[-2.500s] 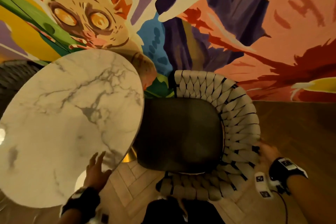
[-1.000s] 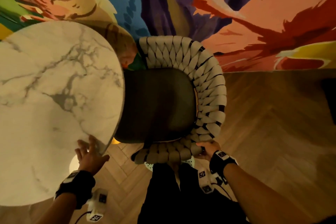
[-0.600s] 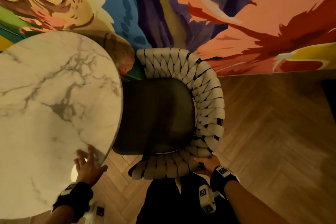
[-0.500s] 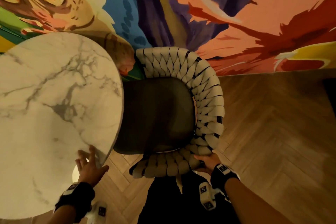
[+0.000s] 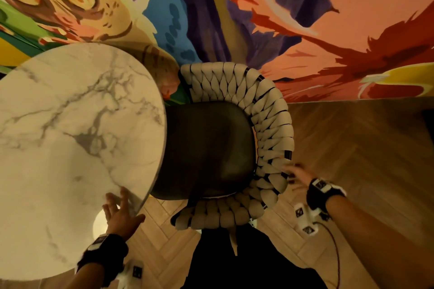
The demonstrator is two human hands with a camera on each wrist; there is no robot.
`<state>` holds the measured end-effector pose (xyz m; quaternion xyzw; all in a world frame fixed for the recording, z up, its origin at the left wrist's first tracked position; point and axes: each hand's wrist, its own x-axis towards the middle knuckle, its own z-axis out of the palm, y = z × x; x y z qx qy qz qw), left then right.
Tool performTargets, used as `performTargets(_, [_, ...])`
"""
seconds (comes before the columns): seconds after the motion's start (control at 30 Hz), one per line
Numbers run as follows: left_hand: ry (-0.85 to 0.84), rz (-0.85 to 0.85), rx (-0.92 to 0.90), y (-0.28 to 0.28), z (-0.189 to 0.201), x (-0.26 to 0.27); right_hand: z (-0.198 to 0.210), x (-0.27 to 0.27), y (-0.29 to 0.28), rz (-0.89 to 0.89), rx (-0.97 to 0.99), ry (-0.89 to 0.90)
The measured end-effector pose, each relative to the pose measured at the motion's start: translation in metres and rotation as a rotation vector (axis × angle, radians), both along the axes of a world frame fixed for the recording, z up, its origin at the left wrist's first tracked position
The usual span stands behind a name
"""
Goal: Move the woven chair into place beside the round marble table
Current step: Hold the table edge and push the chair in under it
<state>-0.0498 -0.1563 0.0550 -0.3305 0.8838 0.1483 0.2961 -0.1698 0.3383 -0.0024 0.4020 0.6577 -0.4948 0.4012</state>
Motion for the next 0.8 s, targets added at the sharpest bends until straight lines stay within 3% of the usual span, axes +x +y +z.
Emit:
performTargets(0.1, [-0.018, 0.021, 0.009, 0.001, 0.009, -0.005, 0.003, -0.037, -0.002, 0.008, 0.071, 0.129])
performTargets(0.23, [0.25, -0.205, 0.02, 0.033, 0.042, 0.005, -0.018, -0.047, -0.005, 0.177, 0.242, 0.14])
performTargets(0.27, [0.25, -0.269, 0.09, 0.047, 0.045, 0.012, -0.019, -0.043, -0.007, 0.214, 0.29, 0.143])
performTargets(0.3, [0.146, -0.3, 0.182, 0.059, 0.046, 0.019, -0.016, -0.04, -0.012, 0.231, 0.342, 0.14])
performTargets(0.37, [-0.121, -0.09, 0.381, 0.076, 0.032, 0.037, -0.011, -0.036, -0.018, 0.248, 0.411, 0.118])
performTargets(0.47, [-0.255, 0.757, 0.74, 0.081, -0.01, 0.053, -0.01, -0.033, -0.018, 0.219, 0.417, 0.1])
performTargets(0.5, [-0.222, 0.949, 0.847, 0.084, -0.02, 0.053, -0.013, -0.032, -0.017, 0.214, 0.408, 0.095])
performTargets(0.57, [-0.102, 1.069, 0.924, 0.092, -0.036, 0.044, -0.014, -0.03, -0.015, 0.221, 0.398, 0.09])
performTargets(0.8, [0.093, 1.071, 0.869, 0.096, -0.045, 0.036, -0.016, -0.032, -0.018, 0.238, 0.408, 0.095])
